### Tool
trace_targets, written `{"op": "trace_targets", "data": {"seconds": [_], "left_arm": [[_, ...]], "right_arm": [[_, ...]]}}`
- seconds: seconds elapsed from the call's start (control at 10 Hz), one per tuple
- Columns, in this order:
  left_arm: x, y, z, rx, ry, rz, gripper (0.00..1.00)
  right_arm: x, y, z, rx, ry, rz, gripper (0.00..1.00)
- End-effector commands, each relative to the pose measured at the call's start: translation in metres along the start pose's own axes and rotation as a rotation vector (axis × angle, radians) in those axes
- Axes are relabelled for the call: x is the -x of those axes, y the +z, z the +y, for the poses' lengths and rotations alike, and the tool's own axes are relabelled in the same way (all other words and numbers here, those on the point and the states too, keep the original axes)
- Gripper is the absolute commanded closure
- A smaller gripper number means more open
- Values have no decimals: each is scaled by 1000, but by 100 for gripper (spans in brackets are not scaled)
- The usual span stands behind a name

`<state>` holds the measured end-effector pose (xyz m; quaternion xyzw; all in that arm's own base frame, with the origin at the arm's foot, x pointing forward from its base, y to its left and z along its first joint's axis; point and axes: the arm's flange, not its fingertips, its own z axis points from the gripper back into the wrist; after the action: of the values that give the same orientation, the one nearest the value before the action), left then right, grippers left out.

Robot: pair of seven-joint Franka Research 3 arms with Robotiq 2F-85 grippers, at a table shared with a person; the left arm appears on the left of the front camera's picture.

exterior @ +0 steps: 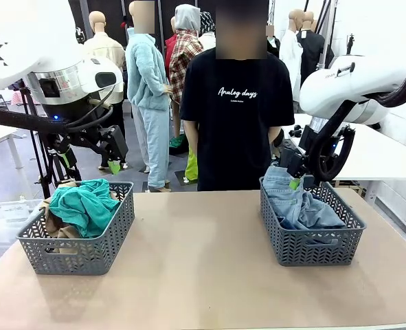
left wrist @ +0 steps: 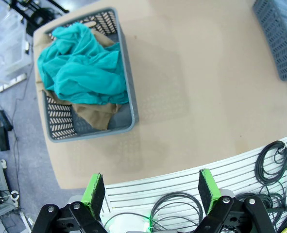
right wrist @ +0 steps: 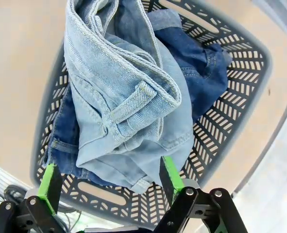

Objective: Sort the tops and bottoms.
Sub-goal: Sort the clothes according to human instructions.

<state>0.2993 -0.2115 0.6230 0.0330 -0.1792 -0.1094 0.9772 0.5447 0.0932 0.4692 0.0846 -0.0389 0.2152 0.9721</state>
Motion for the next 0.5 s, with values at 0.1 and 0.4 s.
{"op": "trace_targets", "data": {"seconds": [0.1,0.4], "left_arm": [[1,1,3,-2,-2,5,0],[1,1,3,-2,-2,5,0]], "right_arm": [[0,1,1,1,14,-6,0],[0,1,1,1,14,-6,0]]}}
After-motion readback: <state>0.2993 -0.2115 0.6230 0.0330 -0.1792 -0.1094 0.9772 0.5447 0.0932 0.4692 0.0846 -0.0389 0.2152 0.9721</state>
